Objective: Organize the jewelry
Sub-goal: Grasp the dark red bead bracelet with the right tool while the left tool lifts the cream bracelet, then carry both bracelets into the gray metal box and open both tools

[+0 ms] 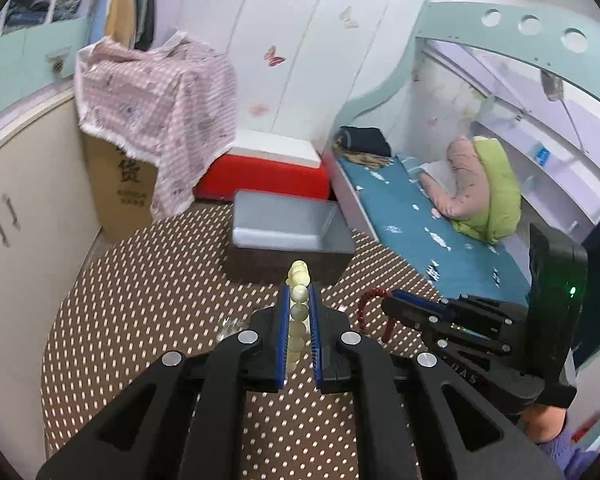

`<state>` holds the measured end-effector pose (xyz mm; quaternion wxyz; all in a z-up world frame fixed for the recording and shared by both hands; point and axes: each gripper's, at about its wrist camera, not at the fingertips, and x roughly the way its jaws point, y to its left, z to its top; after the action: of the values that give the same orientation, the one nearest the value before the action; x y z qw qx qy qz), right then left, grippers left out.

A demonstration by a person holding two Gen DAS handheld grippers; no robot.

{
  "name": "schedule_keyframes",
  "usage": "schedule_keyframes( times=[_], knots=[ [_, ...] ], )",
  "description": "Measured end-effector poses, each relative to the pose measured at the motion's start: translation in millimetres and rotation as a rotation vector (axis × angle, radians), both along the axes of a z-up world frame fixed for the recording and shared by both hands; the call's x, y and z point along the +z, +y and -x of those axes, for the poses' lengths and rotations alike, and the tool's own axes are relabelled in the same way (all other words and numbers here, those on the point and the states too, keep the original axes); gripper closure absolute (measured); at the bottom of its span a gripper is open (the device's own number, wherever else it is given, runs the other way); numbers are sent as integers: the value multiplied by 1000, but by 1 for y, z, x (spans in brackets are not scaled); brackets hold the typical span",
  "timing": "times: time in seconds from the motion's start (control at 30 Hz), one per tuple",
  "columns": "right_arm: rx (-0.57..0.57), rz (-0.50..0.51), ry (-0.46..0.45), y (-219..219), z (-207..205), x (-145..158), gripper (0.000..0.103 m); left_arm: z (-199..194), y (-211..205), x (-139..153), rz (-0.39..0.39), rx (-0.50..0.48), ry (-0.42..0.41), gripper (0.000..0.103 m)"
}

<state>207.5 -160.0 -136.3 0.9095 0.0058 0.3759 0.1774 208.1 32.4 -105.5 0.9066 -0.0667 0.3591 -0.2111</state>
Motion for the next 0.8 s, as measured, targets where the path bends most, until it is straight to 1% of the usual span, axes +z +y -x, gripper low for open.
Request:
schedule_keyframes(
  times=[0.1,0.2,0.27,0.4,0.5,0.57,0.63,0.7,0.8],
  knots=[
    [-5,-10,-37,-8,-9,22,95,-16,-6,12,0,-29,-7,95],
    [-9,-20,-65,-12,-28,41,95,-35,-14,21,-13,-45,-8,95],
    [-14,-21,-77,-14,-41,48,95,-50,-18,26,-5,-56,1,95],
    [-22,-28,-80,-10,-73,52,95,-81,-27,30,-18,-63,3,95],
    [-33,-50,-61,-9,-101,49,95,-109,-32,24,-25,-58,36,95],
    [-43,-47,-51,-7,-114,42,95,-126,-35,16,-32,-50,63,95],
    [-51,-44,-30,-4,-126,31,95,-143,-38,2,-41,-42,106,95],
    [-54,-40,-6,-2,-137,20,95,-156,-43,-16,-69,-37,144,95],
    [-54,-28,30,2,-145,-2,95,-165,-44,-36,-82,-32,186,95]
  ],
)
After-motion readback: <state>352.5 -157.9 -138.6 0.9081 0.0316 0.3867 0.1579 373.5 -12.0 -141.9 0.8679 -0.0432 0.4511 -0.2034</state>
